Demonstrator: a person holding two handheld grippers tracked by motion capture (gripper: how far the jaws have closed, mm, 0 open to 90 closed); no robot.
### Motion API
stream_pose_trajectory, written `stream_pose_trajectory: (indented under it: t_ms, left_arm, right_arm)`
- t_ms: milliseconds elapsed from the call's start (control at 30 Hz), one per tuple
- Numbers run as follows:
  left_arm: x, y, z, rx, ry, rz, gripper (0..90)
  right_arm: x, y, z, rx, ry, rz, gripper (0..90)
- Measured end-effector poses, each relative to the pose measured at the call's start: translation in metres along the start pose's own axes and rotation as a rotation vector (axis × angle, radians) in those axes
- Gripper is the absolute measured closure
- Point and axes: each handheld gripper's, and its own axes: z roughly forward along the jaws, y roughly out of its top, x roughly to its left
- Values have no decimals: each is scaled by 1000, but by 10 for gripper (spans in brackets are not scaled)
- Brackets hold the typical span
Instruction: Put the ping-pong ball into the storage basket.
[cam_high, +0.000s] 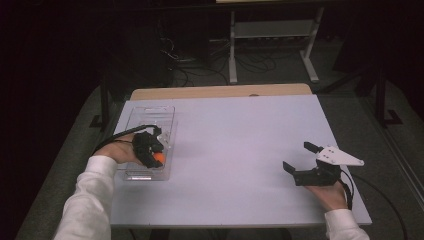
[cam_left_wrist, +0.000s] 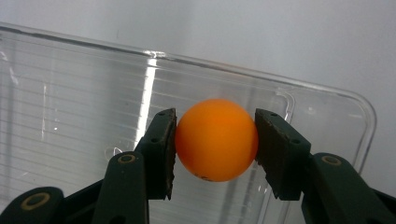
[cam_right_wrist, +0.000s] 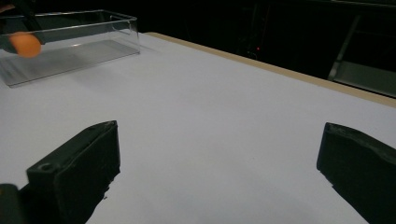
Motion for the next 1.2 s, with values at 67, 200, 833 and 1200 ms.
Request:
stream_pose_trajectory:
  t_ms: [67,200,833,1200]
  left_arm:
    - [0,1,1,3,-1,5,505]
    - [0,1,3,29,2,-4,505]
    - [-3,4,0,27,49,-30,339]
    - [-1,1,-9,27,88,-82,178]
  right_arm:
    - [0,0,0,0,1,1,0]
    - [0,0,1,2,3,-1,0]
    - [2,0,1,9,9,-4,0]
    - [3,0,2,18,13,-6,0]
